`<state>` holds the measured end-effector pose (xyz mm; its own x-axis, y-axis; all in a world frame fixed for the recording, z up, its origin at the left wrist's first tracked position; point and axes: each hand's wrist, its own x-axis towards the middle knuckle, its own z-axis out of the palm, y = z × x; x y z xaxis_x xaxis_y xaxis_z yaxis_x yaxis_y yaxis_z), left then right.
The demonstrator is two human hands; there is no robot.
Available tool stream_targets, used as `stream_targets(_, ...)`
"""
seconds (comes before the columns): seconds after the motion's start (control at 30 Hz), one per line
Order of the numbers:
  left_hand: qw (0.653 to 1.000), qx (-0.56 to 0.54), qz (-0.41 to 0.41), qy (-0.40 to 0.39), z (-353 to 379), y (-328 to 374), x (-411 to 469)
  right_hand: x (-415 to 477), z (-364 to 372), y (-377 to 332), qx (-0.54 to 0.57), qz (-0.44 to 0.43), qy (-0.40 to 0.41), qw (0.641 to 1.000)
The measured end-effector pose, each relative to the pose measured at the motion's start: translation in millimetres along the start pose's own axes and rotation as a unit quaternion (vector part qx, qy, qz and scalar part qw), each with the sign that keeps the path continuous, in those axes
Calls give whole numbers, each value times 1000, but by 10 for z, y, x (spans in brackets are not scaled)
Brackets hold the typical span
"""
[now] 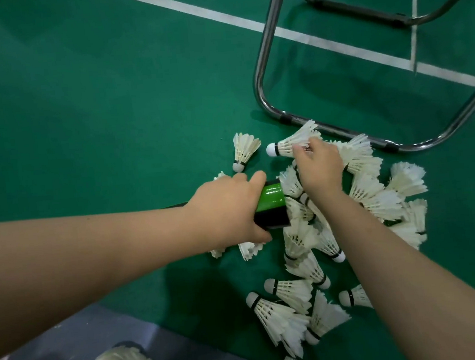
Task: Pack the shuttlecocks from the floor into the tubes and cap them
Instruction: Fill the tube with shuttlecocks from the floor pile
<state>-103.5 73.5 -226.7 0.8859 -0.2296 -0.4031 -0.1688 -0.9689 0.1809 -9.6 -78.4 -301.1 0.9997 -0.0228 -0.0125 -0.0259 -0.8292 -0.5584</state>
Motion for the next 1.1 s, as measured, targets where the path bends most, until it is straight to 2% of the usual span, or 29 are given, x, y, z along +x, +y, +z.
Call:
stream_targets(0.07, 1000, 0, -2, -1, 3, 16, 15, -199, -175, 52, 161, 14, 21, 987)
stream_targets(0.13, 1000, 5, 2, 2, 1, 51, 17, -393, -349, 102, 259, 30, 9, 965)
stream_targets(0.3, 1000, -2, 15, 8, -40, 167, 17, -638, -709, 163, 346, 19, 8, 938)
stream_targets(0.4, 1000, -6, 21, 13, -58, 239, -2, -708, -895, 122, 332, -12, -3, 943)
stream_targets(0.53, 999, -4, 26, 28, -115, 334, -41, -786, -1082, -14, 262, -49, -171, 948)
stream_targets(0.63, 999, -12, 28, 42, -155, 400, -55, -836, -1160, -32, 224, -23, -294, 929)
stream_targets(0.7, 998, -17, 31, 49, -162, 448, -69, -885, -1194, -43, 213, -7, -350, 912)
stream_targets(0.87, 996, -29, 58, 58, -158, 531, -158, -945, -1276, -112, 227, -16, -440, 869)
stream_targets(1.0, 996, -13, 77, 38, -73, 569, -274, -998, -1270, -156, 161, -35, -531, 831)
stream_targets(1.1, 997, -20, 75, 26, -61, 571, -297, -1011, -1224, -153, 169, -35, -547, 819)
